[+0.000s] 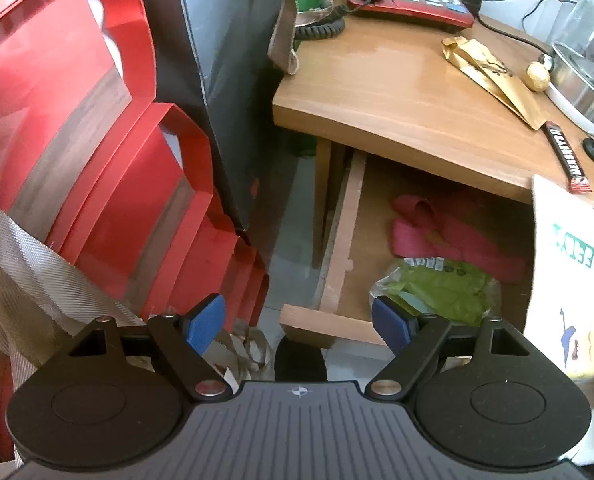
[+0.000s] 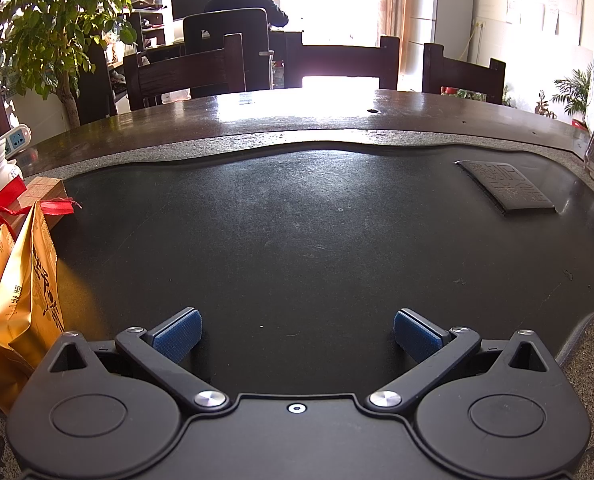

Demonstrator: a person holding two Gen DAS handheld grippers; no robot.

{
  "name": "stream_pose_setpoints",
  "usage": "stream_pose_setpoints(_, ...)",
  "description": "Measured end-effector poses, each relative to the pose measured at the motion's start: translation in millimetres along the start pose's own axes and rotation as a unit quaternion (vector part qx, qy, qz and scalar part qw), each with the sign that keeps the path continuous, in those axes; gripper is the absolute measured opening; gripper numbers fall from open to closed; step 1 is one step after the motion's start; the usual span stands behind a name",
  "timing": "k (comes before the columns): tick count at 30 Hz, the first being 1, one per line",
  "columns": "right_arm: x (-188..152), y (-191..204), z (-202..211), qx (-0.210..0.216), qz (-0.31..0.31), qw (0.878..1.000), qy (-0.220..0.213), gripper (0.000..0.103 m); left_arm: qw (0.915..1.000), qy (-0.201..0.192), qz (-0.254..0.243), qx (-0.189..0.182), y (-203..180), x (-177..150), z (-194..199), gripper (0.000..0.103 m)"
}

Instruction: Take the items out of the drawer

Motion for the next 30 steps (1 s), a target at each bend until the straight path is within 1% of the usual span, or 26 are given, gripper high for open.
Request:
stream_pose_setpoints(10,0,0,0,0.0,0.0,1.0,0.0,0.103,0.9999,0.004,-0.005,-0.011,-5,-4,0,0.084)
stream_pose_setpoints(13,0,0,0,0.0,0.0,1.0,0.0,0.103,0.9997,0.005,-0.017,-0.016,-12,-5,1,0.084)
stream_pose_setpoints(16,0,0,0,0.0,0.0,1.0,0.0,0.103,0.9992,0.003,-0.024,-0.033,-20,-4,4,0.084)
stream_pose_setpoints(18,0,0,0,0.0,0.0,1.0,0.0,0.103,0.9985,-0.003,-0.037,-0.039,-29,-4,8,0.084)
stream_pose_setpoints(22,0,0,0,0.0,0.0,1.0,0.0,0.103,0.9976,-0.005,-0.053,-0.044,-41,-9,15,0.084)
stream_pose_setpoints(30,0,0,0,0.0,0.0,1.0,0.0,0.103,0.9965,-0.018,-0.062,-0.054,-59,-14,35,0.084)
Point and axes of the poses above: each gripper's, at about its wrist camera, not at the fingertips, and z roughly against the way its jaws point, y to its left, x to its top, the point moved 2 cm from there along -z, roughly the way its jaws point, and after that the axes turned 6 degrees about -x, right-handed, at the moved point
